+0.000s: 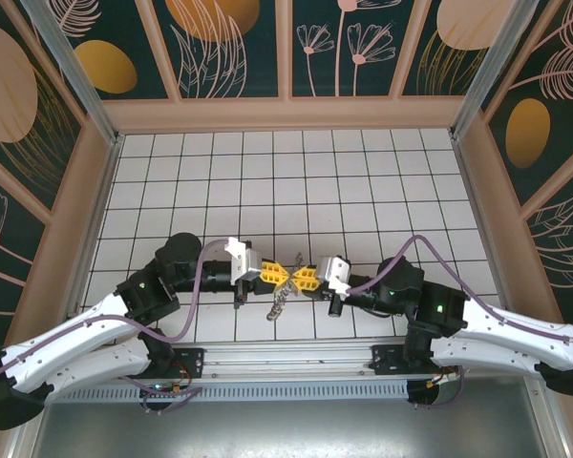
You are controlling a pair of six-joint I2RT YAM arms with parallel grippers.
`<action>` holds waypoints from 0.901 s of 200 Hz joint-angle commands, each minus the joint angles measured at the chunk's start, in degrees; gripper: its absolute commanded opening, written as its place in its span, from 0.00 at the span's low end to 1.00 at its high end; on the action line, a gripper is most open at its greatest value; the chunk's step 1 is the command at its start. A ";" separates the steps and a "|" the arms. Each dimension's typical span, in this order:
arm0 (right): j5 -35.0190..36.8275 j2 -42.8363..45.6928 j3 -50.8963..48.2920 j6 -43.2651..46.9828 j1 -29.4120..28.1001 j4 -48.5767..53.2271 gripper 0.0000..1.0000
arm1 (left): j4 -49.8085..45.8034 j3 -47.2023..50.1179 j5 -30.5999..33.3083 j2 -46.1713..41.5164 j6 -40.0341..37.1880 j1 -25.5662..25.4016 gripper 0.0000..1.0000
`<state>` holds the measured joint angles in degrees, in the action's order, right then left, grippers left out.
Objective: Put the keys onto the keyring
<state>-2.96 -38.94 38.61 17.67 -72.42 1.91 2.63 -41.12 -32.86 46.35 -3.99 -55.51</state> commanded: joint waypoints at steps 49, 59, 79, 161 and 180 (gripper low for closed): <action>11.27 -5.09 4.23 2.25 0.25 6.74 0.00 | -15.10 -9.59 5.23 4.77 -6.37 -0.74 0.11; 12.21 -6.40 5.17 2.58 0.21 8.11 0.00 | -17.54 -10.83 6.08 5.77 -7.10 -0.70 0.11; 13.41 -8.30 6.56 3.14 0.22 9.89 0.00 | -19.95 -12.01 7.51 7.04 -8.29 -0.66 0.09; 11.37 -7.12 6.26 2.14 -0.68 10.04 0.01 | -9.03 -5.81 3.03 2.48 -3.83 -0.70 0.00; 8.17 -5.14 4.42 1.52 -0.80 7.94 0.08 | -3.05 -3.46 0.54 1.06 -1.38 -0.69 0.00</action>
<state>6.48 -46.46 44.49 19.51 -73.32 12.67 -12.43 -46.54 -24.64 50.37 -9.89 -55.46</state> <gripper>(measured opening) 0.057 0.037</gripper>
